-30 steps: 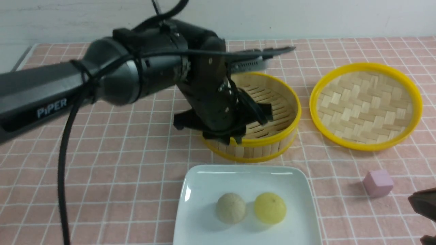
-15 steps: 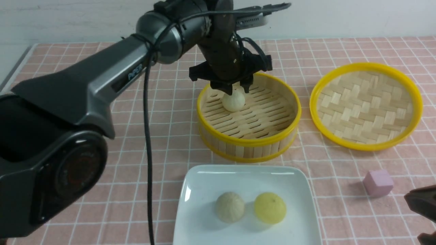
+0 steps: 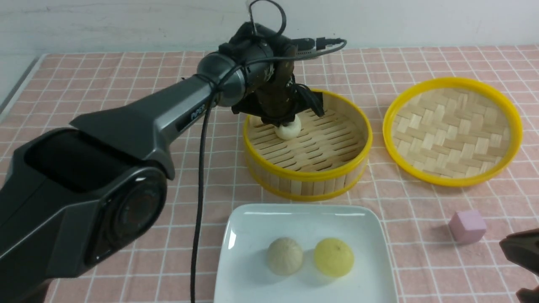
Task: Put the steamed buns into the plate on the pink tablecloth.
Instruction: 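Reach into the bamboo steamer and grasp a bun with the left gripper, then carry the bun from the bamboo steamer to the plate with the left gripper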
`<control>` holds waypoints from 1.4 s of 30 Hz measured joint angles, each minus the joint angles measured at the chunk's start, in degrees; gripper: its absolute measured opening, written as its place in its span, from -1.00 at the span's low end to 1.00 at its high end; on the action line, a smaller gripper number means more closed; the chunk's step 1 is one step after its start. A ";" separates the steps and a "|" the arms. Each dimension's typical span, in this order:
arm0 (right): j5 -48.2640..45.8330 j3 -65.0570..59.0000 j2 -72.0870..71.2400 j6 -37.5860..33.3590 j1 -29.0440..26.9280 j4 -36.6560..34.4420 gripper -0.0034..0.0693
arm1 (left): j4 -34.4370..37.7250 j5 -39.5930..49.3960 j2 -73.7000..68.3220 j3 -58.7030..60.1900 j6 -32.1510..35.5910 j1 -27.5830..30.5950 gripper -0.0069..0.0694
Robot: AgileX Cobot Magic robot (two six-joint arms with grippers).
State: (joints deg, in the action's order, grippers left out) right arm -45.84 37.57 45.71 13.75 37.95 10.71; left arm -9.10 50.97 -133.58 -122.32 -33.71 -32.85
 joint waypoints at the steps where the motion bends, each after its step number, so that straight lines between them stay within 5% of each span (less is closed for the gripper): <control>1: 0.00 0.00 0.00 0.00 0.00 0.00 -0.74 | 1.22 1.71 1.37 -0.12 0.95 0.00 -0.74; 14: -0.05 0.00 0.00 0.00 0.00 -0.43 -0.73 | 2.59 20.11 30.99 1.68 16.64 0.00 -0.74; 21: -0.05 0.00 0.00 0.00 0.00 -0.80 -0.71 | 13.61 19.98 44.22 31.17 17.07 0.00 -0.74; 31: 0.12 0.00 0.00 0.00 0.00 -0.85 -0.67 | 33.37 -9.39 48.36 72.14 16.61 -3.51 -0.74; 42: 1.04 0.00 0.00 0.00 0.00 -0.85 -0.65 | 34.15 -18.22 47.55 74.46 17.29 -5.18 -0.70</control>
State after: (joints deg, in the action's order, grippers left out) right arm -44.80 37.57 45.71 13.75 37.95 9.86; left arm 25.05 32.75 -86.03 -47.87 -16.42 -38.03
